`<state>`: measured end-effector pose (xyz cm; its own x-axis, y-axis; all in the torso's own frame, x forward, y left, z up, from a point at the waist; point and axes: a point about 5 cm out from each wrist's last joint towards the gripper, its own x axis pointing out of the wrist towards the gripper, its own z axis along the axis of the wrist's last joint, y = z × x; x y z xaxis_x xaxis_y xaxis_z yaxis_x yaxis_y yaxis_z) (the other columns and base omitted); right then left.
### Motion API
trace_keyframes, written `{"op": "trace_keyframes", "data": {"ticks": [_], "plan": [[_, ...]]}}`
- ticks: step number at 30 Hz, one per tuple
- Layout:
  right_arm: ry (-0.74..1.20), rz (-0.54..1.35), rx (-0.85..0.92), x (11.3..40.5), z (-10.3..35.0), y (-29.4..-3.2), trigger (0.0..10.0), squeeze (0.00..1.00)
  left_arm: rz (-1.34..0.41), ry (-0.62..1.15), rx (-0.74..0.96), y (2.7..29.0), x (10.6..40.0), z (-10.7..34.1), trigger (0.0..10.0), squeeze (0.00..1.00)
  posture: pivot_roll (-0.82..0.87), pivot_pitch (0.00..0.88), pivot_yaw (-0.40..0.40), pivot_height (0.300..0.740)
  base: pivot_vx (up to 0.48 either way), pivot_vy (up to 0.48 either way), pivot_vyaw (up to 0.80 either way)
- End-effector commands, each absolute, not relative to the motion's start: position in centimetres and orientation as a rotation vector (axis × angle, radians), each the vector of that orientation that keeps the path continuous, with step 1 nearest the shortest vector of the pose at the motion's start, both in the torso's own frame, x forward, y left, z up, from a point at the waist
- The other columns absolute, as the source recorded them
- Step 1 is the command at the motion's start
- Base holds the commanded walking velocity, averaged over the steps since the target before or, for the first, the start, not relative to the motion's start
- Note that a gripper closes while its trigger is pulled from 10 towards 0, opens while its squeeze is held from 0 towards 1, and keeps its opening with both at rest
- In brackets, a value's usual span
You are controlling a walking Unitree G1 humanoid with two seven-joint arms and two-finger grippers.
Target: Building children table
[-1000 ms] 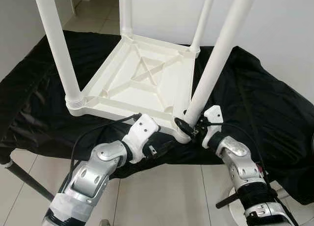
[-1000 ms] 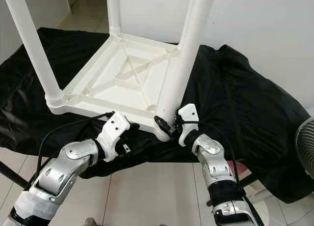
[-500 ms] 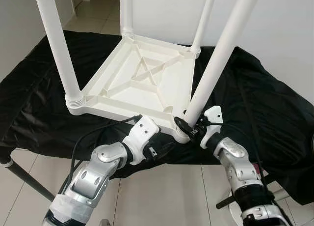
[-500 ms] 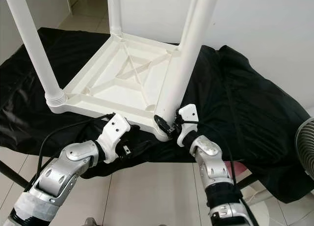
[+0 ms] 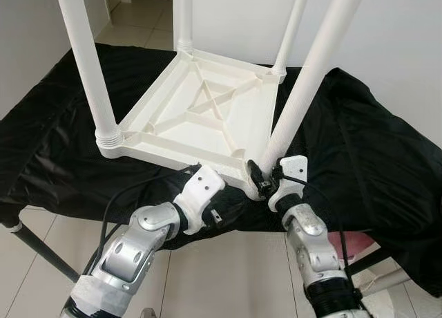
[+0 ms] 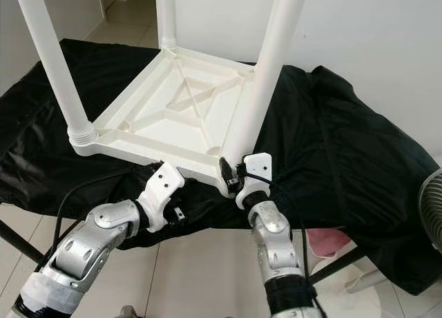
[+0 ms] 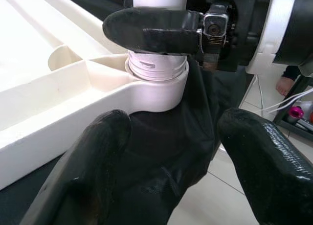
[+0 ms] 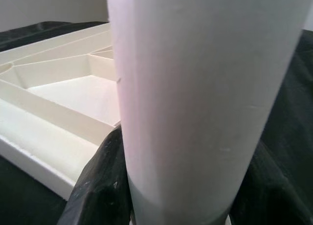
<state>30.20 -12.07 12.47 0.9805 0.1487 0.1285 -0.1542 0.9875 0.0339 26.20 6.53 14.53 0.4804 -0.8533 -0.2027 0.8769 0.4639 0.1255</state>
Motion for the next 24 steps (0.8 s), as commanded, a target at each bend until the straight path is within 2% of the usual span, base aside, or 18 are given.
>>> {"op": "trace_keyframes", "data": {"ticks": [1, 10, 11, 13, 14, 20, 24], "plan": [[-0.105, 0.033, 0.039, 29.6, 11.9, -12.8, 10.0, 0.0, -1.078, 0.111, 0.231, 6.1, 26.1, 14.6, 10.0, 0.0, 0.01, 0.037, -0.098, 0.74, 0.0, 0.0, 0.0], [-0.091, -0.017, 0.048, 28.7, 11.5, -12.5, 10.0, 0.0, -1.055, 0.11, 0.227, 6.6, 26.5, 14.7, 10.0, 0.0, 0.01, 0.05, -0.102, 0.74, 0.0, 0.0, 0.0], [-0.095, -0.019, 0.051, 28.6, 11.6, -12.7, 10.0, 0.33, -1.053, 0.109, 0.228, 6.6, 26.5, 14.7, 10.0, 0.0, 0.01, 0.049, -0.1, 0.74, 0.0, 0.0, 0.0], [-0.098, -0.023, 0.054, 28.5, 11.6, -12.7, 10.0, 0.33, -1.053, 0.109, 0.229, 6.6, 26.6, 14.7, 10.0, 0.0, 0.01, 0.047, -0.098, 0.74, 0.0, 0.0, 0.0], [-0.108, -0.009, 0.057, 28.5, 11.7, -12.7, 10.0, 1.0, -1.052, 0.109, 0.233, 6.7, 26.6, 14.7, 10.0, 0.0, 0.0, 0.039, -0.093, 0.74, 0.0, 0.0, 0.0], [-0.132, -0.002, 0.049, 28.3, 12.2, -13.3, 10.0, 1.0, -1.054, 0.1, 0.242, 6.7, 27.1, 14.9, 10.0, 0.0, -0.01, 0.029, -0.086, 0.74, 0.0, 0.0, 0.0], [-0.137, 0.086, 0.047, 27.9, 12.0, -14.0, 10.0, 1.0, -1.06, 0.092, 0.24, 6.5, 27.2, 15.0, 10.0, 0.0, -0.02, 0.014, -0.073, 0.74, 0.0, 0.0, 0.0]]}}
